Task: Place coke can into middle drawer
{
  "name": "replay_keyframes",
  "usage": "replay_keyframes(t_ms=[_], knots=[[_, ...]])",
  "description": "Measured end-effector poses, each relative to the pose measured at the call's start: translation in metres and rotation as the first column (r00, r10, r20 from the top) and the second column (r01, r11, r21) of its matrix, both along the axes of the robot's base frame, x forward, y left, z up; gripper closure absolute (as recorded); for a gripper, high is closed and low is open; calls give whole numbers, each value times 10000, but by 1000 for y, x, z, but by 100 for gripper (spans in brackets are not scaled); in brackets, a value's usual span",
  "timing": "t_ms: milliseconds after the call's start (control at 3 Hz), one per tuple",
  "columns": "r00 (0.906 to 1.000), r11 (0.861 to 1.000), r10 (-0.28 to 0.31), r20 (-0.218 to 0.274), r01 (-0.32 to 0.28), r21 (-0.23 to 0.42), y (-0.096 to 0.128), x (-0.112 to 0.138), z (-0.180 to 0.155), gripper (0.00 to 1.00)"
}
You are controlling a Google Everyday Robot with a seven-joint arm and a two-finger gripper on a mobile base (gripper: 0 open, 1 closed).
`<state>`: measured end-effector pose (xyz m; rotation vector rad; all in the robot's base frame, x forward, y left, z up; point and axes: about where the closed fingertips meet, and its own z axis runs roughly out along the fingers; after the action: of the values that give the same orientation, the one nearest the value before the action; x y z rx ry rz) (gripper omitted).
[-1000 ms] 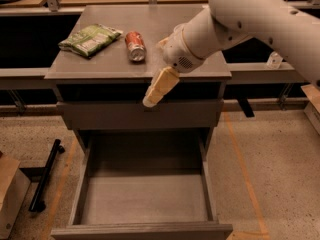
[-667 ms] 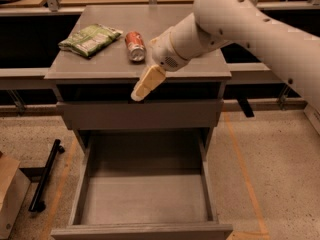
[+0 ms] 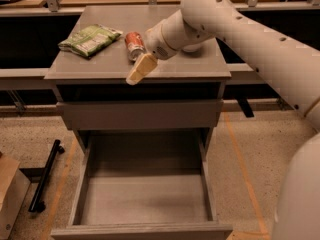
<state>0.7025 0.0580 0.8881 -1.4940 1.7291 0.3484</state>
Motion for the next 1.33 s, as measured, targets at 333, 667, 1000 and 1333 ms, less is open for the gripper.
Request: replay_keyframes(t_ms=[333,667,1000,1333], knots=[[9998,9992,-82,169,76,385,18,38,0,0],[9998,9967,-188,80,181,795,34,58,-7,0],[9998,9966,-189,81,182,810,34,59,-7,0],[9958,9893,-888,-224,907,1144,30,58,-20,0]])
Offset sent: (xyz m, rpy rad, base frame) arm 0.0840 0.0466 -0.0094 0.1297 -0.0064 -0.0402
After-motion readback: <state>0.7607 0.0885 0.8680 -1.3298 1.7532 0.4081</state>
